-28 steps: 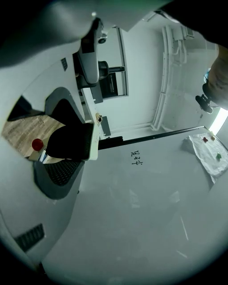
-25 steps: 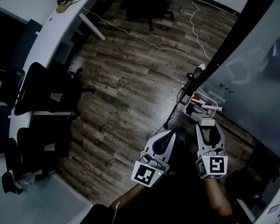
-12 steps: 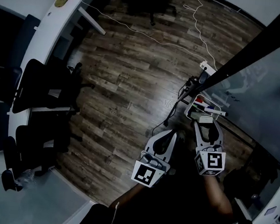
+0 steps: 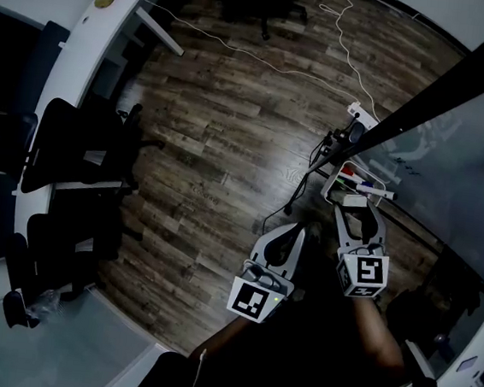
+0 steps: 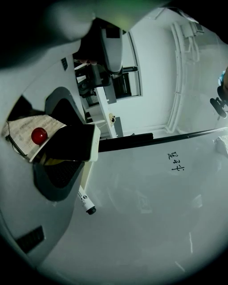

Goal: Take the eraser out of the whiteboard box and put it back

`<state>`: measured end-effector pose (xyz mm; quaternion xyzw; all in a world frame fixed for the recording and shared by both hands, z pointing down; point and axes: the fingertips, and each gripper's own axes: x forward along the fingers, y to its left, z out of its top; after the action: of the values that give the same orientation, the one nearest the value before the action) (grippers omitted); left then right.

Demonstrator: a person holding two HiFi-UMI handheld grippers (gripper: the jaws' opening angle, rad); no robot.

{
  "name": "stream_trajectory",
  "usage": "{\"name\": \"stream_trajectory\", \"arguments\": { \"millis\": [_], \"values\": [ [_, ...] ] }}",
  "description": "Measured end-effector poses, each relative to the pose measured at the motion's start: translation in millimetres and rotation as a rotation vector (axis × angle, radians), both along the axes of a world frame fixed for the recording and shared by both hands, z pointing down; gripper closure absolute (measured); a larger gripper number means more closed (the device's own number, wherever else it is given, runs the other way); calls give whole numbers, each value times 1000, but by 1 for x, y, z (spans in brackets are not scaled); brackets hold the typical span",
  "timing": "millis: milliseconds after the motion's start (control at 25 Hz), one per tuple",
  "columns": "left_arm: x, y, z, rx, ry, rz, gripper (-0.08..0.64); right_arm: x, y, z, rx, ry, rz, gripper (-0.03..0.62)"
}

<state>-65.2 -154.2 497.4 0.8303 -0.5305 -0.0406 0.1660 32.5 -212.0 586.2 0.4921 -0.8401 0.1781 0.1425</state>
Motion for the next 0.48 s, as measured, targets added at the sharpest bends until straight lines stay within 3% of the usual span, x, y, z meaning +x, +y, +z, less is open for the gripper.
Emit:
{"name": "stream_trajectory", "arguments": {
  "millis": [480],
  "values": [
    [-2,11,-9,30,13,1,554,5,3,-21,50,-31,32,316]
  ]
}}
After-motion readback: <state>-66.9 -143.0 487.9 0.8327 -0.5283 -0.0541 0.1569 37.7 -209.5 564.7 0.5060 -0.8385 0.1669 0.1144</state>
